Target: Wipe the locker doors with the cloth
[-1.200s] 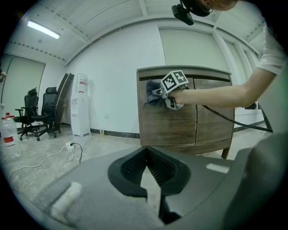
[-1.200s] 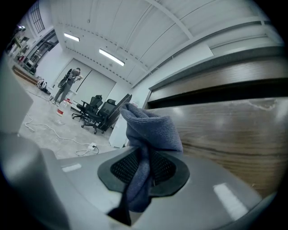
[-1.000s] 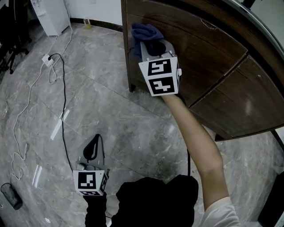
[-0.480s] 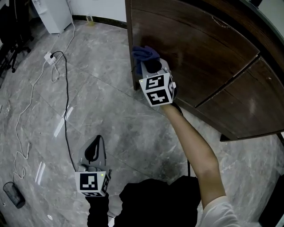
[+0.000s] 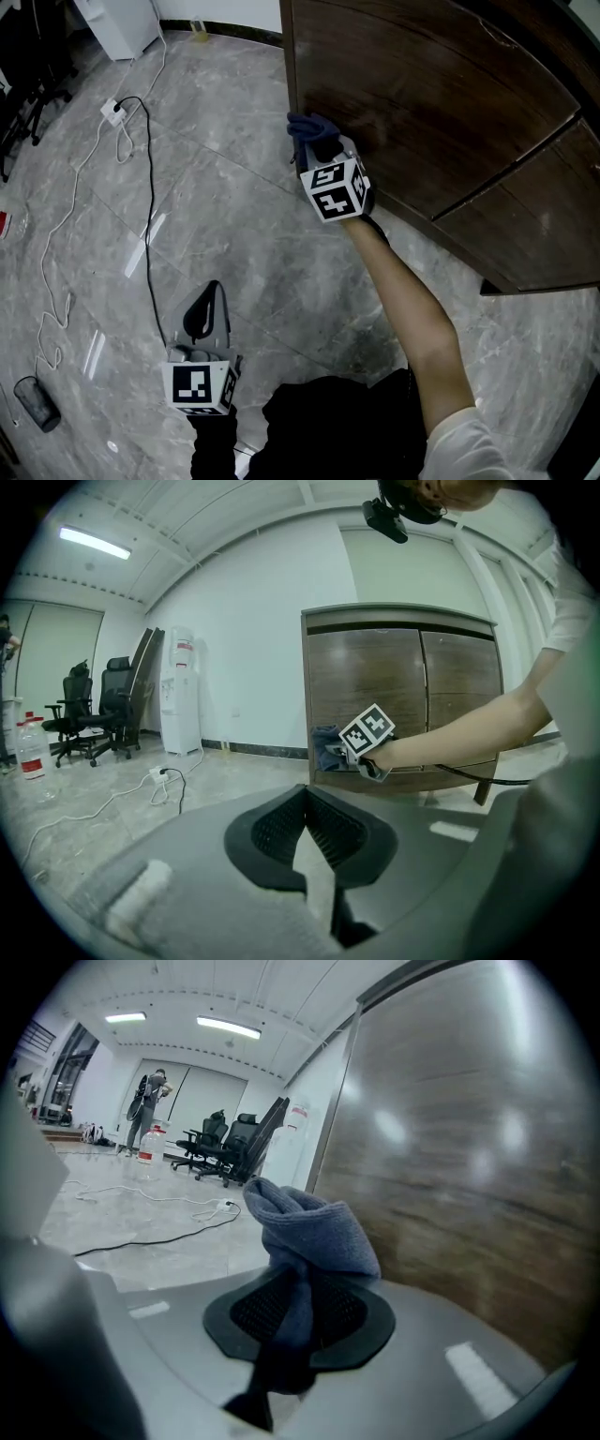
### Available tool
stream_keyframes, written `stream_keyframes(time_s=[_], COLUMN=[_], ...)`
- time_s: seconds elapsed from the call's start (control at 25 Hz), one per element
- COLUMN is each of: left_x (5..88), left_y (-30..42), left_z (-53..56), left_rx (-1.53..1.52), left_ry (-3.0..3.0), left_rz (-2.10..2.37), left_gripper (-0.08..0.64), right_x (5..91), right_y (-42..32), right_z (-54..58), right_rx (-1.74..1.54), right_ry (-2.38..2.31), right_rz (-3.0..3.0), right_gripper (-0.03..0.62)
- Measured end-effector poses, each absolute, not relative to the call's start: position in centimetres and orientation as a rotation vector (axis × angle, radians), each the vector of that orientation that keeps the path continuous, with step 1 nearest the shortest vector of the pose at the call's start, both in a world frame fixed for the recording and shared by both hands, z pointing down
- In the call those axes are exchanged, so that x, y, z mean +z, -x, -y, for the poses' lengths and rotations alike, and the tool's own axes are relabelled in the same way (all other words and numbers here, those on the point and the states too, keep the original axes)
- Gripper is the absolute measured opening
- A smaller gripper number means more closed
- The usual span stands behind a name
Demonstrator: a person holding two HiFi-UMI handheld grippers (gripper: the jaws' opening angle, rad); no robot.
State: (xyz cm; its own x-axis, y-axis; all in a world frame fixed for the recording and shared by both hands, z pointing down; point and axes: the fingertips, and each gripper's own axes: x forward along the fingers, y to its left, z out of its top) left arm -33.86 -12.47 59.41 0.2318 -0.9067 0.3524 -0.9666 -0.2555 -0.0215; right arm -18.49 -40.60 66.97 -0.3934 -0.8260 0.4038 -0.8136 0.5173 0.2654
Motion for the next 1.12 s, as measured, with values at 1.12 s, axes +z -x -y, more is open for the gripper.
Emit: stream_keyframes(time_s=[1.12], left_x=[60.4], left_y=[35.5], left_z=[11.7], left_rx=[0.435], left_ry=[-2.275], left_rz=[1.799], left_gripper=[0.002], right_x=[64.2], right_y=[21.0], right_z=[42.0], right_rx=[0.052], right_ry=[-1.339], right_rz=[2.340], right_gripper=[0.072])
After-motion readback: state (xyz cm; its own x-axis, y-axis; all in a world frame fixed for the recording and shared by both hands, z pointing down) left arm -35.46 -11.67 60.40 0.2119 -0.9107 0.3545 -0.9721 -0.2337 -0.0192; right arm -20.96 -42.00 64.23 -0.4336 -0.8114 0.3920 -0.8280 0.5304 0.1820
